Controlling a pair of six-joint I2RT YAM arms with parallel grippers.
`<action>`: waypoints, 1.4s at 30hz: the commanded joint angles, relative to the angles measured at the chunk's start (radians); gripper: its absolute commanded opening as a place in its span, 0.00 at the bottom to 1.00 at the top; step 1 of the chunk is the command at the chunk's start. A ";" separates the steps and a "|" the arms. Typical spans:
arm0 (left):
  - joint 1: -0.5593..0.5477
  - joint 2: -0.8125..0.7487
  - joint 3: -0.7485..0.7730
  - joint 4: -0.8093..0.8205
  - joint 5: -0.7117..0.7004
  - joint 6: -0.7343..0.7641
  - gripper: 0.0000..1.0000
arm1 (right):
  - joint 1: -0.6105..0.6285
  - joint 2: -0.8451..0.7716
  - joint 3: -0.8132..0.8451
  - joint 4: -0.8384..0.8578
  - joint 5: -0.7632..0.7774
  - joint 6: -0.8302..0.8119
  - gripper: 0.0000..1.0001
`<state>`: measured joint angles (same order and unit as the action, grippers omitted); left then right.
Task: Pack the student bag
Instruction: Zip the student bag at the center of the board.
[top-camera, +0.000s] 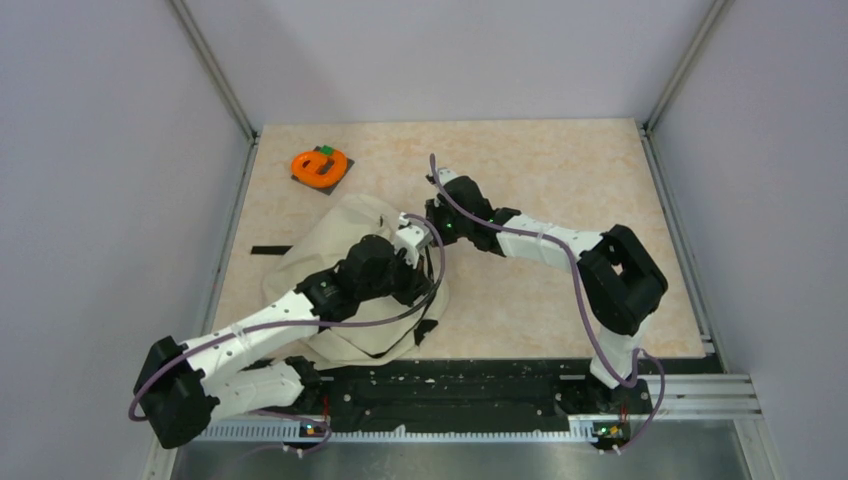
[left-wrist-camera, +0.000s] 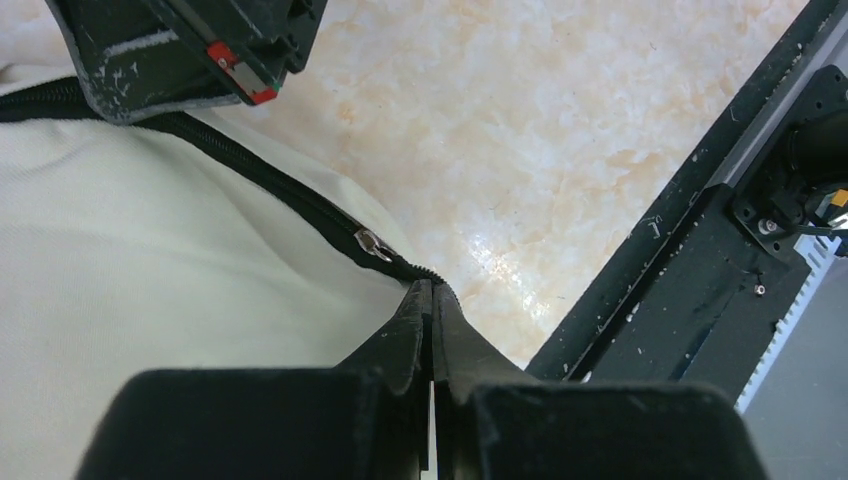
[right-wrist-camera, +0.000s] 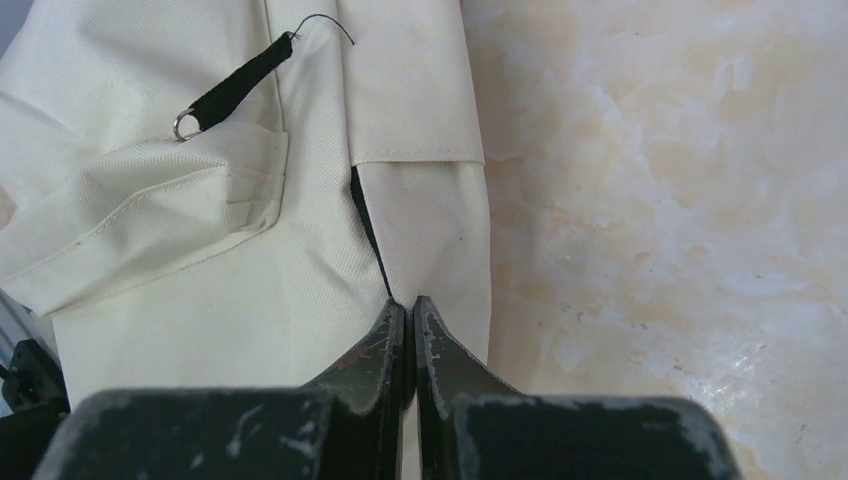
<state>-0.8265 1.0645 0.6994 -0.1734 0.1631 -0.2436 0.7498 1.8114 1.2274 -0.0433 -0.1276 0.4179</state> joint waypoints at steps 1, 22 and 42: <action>-0.031 -0.043 -0.034 -0.022 0.037 -0.067 0.00 | -0.031 0.021 0.065 0.079 0.120 -0.023 0.00; -0.063 -0.155 -0.120 -0.161 -0.007 -0.234 0.00 | -0.065 0.162 0.238 0.074 0.235 -0.058 0.00; -0.063 -0.121 -0.101 -0.084 -0.074 -0.264 0.00 | -0.013 -0.333 -0.295 0.121 -0.106 0.153 0.66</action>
<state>-0.8829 0.9470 0.5919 -0.2886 0.0525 -0.5026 0.7013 1.5337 1.0073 -0.0338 -0.1272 0.4526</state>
